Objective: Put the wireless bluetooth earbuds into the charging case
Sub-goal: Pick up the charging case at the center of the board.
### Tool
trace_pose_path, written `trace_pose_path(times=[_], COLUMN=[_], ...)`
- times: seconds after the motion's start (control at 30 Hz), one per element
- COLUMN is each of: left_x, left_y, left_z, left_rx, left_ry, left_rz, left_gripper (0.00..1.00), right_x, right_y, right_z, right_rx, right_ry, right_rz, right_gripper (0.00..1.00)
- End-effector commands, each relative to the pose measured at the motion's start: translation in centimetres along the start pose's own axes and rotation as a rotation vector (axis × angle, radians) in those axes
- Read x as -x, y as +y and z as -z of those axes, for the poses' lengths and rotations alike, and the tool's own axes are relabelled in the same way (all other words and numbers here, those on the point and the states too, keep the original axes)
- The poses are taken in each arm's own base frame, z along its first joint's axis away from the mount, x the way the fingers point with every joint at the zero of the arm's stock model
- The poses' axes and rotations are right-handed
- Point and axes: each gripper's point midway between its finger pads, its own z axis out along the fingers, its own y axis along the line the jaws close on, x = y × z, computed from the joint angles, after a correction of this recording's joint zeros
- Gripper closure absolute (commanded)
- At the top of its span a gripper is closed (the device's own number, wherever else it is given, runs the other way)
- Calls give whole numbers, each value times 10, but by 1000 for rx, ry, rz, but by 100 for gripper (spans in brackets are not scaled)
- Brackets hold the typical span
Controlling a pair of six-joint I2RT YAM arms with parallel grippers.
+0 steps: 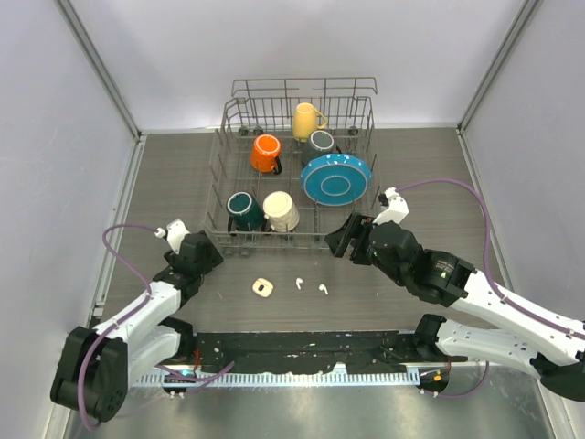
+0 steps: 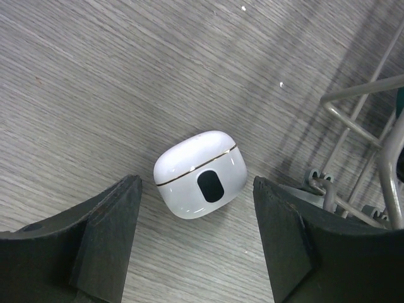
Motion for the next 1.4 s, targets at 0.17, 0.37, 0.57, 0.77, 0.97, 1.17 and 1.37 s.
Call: trace_pose_path(times=[0.17, 0.37, 0.57, 0.77, 0.97, 1.17, 1.37], left_x=[16, 16, 15, 7, 14, 15, 6], left_y=[-6, -5, -9, -21, -23, -39, -80], left_z=[-7, -6, 1, 17, 45, 76, 114], left_rx=[35, 39, 7, -97, -179, -343, -647], left_ry=[-23, -16, -3, 41, 27, 45, 118], left_rz=[12, 11, 23, 92, 141, 89, -10], left_gripper=[32, 47, 84, 100, 100, 100, 100], right_x=[9, 11, 12, 11, 10, 6, 0], right_y=[0, 0, 1, 2, 4, 4, 8], right_z=[0, 0, 1, 2, 3, 1, -1], right_rx=[-4, -4, 1, 6, 16, 16, 27], right_ry=[-36, -40, -40, -36, -28, -12, 21], right_rz=[-3, -6, -9, -16, -24, -21, -22], right_gripper=[23, 22, 23, 22, 23, 22, 23])
